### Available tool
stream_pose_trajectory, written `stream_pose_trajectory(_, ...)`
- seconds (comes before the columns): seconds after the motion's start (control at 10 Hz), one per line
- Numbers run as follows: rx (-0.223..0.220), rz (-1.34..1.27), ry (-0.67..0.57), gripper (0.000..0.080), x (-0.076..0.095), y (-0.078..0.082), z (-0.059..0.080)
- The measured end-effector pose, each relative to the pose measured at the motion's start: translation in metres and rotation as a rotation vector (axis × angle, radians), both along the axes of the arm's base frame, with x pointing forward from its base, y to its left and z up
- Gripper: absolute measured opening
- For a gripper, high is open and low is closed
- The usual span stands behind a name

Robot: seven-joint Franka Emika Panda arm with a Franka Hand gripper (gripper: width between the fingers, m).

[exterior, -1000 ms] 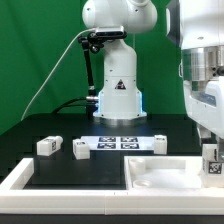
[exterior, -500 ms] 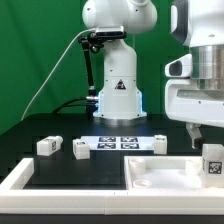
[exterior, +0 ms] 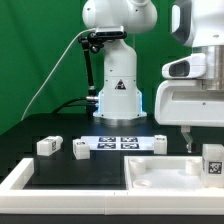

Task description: Assemble one leg

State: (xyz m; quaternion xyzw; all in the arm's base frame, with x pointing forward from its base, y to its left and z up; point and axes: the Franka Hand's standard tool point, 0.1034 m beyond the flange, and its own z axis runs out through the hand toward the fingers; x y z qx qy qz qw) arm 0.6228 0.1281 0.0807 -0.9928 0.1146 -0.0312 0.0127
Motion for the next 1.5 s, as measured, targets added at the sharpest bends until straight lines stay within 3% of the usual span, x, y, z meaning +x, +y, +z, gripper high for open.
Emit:
stream_pose_trajectory(0.3,-0.027,0.162,0.0,0.0649,0.002,-0.008,0.001)
stream_pose_trajectory(0.5,-0.026,0.156,-0.001,0.0404,0.002,-0.007,0.001)
stream_pose_trajectory(0.6,-0.026,0.156,-0.001,0.0404,0.002,-0.007,0.001)
stream_pose_trajectory(0.7,-0.026,0.156,-0.002,0.029,0.002,-0.007,0.001)
stream_pose_trajectory(1.0,-0.023,0.107,-0.001,0.029,0.002,-0.008,0.001)
stream_pose_trajectory(1.3,0.013,-0.292,0.004,0.029,0.001,-0.015,0.0)
stream_pose_trajectory(1.5,0.002,-0.483,0.004,0.0308,0.0,-0.022,0.0)
